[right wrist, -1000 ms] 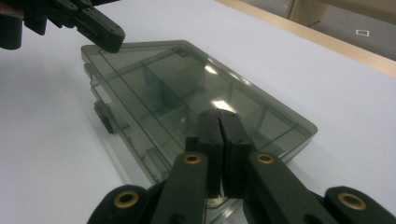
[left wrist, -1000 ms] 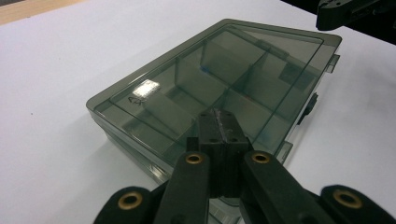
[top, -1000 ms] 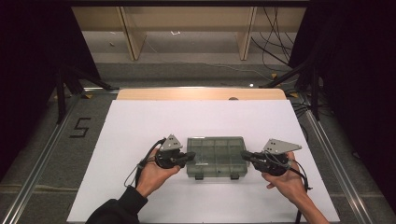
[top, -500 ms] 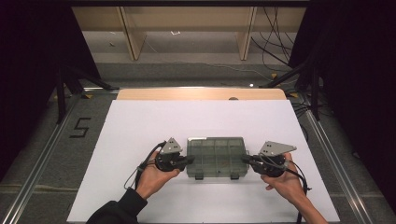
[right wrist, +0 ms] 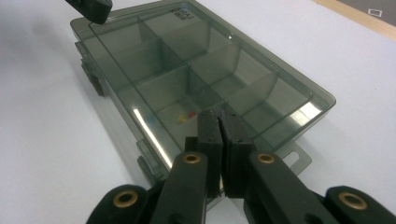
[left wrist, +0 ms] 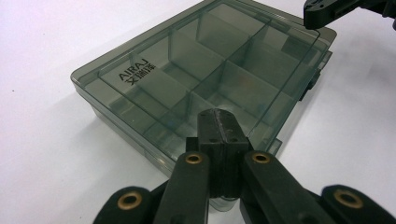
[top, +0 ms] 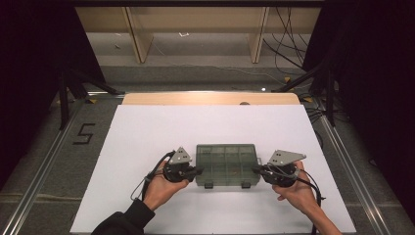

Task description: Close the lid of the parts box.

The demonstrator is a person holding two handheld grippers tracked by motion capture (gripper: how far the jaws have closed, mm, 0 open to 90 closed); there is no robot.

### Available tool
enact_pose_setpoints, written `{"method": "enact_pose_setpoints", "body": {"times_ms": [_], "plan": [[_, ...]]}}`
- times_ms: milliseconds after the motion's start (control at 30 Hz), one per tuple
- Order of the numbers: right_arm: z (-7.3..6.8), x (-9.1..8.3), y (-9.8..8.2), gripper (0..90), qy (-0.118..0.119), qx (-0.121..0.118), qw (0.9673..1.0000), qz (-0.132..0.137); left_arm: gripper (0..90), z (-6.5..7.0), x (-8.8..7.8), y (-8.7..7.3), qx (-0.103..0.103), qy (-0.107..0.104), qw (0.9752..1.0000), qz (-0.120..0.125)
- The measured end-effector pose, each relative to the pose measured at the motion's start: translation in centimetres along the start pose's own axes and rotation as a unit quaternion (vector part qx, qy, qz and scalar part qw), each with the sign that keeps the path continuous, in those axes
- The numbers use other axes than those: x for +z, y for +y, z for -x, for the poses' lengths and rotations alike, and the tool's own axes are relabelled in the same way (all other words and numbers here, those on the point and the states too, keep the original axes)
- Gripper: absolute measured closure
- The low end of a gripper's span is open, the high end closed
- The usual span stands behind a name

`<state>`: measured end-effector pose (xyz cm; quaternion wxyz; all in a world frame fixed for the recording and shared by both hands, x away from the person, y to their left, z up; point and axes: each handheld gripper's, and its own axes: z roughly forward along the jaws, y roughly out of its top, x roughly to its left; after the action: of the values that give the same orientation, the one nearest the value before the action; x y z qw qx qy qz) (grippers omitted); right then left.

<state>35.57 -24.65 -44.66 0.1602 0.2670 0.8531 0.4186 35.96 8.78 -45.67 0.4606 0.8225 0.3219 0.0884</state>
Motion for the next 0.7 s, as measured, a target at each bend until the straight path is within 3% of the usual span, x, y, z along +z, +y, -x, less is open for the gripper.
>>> {"method": "enact_pose_setpoints", "body": {"times_ms": [67,333,367,700], "plan": [[-0.03,0.08,-0.09,88.4,0.000,0.001,1.0000,-0.002,89.8,0.15,0.06,-0.07,-0.013,-0.001,0.9999,0.000],[-0.02,0.22,-0.20,88.0,0.001,0.000,1.0000,-0.007,89.8,0.08,0.11,-0.12,-0.003,-0.001,1.0000,-0.001],[-0.02,0.22,-0.19,87.9,0.001,0.001,1.0000,-0.007,89.8,-0.05,0.01,-0.09,0.010,-0.001,0.9999,-0.008],[-0.10,0.43,-0.28,86.8,0.002,0.000,0.9999,-0.012,89.7,0.24,0.36,-0.32,-0.006,-0.002,1.0000,-0.004]]}}
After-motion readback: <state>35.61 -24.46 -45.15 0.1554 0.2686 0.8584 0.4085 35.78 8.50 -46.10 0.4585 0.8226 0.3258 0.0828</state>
